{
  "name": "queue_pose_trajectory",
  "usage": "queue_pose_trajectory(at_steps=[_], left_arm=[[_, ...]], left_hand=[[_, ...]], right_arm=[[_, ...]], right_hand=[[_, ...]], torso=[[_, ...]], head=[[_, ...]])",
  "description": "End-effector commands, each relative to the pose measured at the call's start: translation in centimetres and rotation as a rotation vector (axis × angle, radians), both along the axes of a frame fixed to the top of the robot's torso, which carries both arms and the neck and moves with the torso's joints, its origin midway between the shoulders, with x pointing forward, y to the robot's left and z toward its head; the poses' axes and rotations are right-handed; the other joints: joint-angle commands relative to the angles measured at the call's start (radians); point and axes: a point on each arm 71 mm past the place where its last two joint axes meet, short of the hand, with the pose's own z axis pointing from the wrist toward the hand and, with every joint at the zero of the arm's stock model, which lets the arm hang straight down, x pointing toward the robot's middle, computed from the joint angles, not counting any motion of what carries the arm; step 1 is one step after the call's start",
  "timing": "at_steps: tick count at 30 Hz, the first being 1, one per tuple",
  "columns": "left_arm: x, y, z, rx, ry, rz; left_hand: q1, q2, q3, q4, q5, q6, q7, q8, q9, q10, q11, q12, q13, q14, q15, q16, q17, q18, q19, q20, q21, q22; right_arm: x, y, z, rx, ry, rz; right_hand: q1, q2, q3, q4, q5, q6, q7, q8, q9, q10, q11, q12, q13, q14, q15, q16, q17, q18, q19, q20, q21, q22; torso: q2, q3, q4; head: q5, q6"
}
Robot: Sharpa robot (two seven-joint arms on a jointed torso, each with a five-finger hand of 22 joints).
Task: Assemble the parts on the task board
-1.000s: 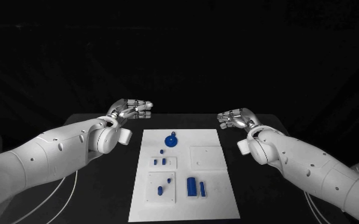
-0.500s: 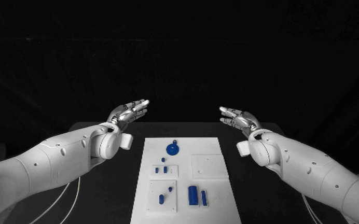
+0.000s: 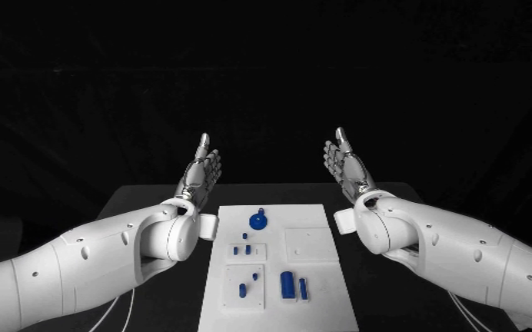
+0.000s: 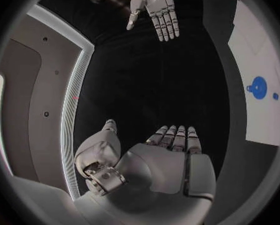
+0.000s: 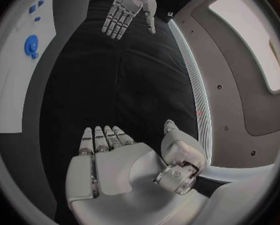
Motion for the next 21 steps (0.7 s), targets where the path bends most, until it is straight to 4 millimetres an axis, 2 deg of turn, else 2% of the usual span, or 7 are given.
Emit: queue_pose_trajectory(at_steps=[1, 9, 21], left_arm=[[-1.1, 0.1, 0.6, 0.052, -0.064, 0.139], [-3.2, -1.0, 1.1, 0.048, -0.072, 0.168], [-3.2, -1.0, 1.1, 0.048, -0.073, 0.168]], left_hand=[[-0.122, -0.002, 0.009, 0.000, -0.008, -0.039, -0.004, -0.007, -0.003, -0.048, -0.004, -0.007, -0.003, -0.049, -0.004, -0.007, -0.003, -0.016, -0.035, -0.003, -0.009, -0.003], [-0.122, -0.002, 0.009, 0.000, -0.008, -0.039, -0.004, -0.007, -0.003, -0.048, -0.004, -0.007, -0.003, -0.049, -0.004, -0.007, -0.003, -0.016, -0.035, -0.003, -0.009, -0.003], [-0.122, -0.002, 0.009, 0.000, -0.008, -0.039, -0.004, -0.007, -0.003, -0.048, -0.004, -0.007, -0.003, -0.049, -0.004, -0.007, -0.003, -0.016, -0.035, -0.003, -0.009, -0.003]], right_arm=[[-1.1, -0.3, 0.8, 0.079, -0.032, -0.155], [-3.8, 0.7, 0.9, 0.097, -0.005, -0.183], [-4.0, 0.8, 0.9, 0.098, -0.003, -0.185]], right_hand=[[-0.072, -0.001, -0.011, 0.004, -0.012, -0.046, -0.004, -0.005, -0.003, -0.050, -0.004, -0.006, -0.002, -0.066, -0.004, -0.008, -0.003, -0.014, -0.045, -0.005, -0.008, -0.004], [-0.072, -0.001, -0.011, 0.004, -0.012, -0.046, -0.004, -0.005, -0.003, -0.050, -0.004, -0.006, -0.002, -0.066, -0.004, -0.008, -0.003, -0.014, -0.045, -0.005, -0.008, -0.004], [-0.072, -0.001, -0.011, 0.004, -0.012, -0.046, -0.004, -0.005, -0.003, -0.050, -0.004, -0.006, -0.002, -0.066, -0.004, -0.008, -0.003, -0.014, -0.045, -0.005, -0.008, -0.004]], torso=[[-0.005, 0.0015, 0.0004], [-0.005, 0.0015, 0.0004], [-0.005, 0.0015, 0.0004]], head=[[0.000, -0.001], [0.000, -0.001], [0.000, -0.001]])
